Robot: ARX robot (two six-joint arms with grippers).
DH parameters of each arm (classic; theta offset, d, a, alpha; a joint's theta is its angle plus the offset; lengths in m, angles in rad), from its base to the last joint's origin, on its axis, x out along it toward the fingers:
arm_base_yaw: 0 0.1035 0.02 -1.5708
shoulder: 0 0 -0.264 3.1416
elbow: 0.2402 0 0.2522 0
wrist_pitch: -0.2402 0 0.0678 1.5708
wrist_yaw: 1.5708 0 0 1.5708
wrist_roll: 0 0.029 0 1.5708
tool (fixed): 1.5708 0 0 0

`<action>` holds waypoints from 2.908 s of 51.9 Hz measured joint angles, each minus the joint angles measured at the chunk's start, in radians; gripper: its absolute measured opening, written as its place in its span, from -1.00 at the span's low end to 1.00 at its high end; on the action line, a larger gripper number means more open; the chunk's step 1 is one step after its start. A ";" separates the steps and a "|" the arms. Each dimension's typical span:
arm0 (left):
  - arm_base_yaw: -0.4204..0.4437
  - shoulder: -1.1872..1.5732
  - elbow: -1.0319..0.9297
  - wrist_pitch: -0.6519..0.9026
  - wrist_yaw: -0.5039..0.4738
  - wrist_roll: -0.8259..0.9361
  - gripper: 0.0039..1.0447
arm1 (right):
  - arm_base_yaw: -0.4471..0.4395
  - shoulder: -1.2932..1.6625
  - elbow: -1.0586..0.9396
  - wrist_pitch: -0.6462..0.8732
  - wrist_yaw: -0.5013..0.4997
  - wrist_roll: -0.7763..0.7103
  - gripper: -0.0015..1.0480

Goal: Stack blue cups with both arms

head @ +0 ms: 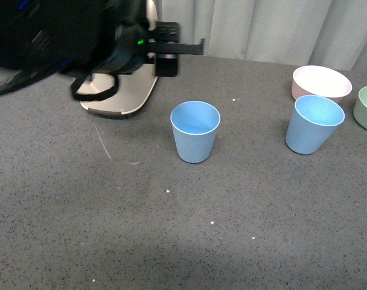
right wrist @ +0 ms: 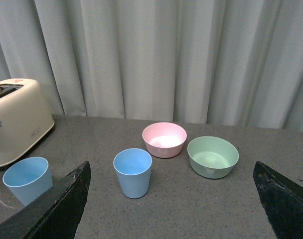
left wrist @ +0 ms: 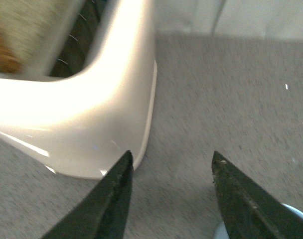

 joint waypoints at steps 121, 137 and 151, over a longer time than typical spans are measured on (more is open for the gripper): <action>0.429 -1.706 -1.016 -0.212 0.372 0.161 -0.93 | 0.000 0.000 0.000 0.000 0.000 0.000 0.82; 0.429 -1.799 -1.016 -0.306 0.372 0.161 -0.93 | 0.000 0.000 0.000 0.000 0.000 0.000 0.82; 0.429 -1.976 -1.015 -0.489 0.373 0.161 -0.93 | 0.000 0.000 0.000 0.000 0.000 0.000 0.82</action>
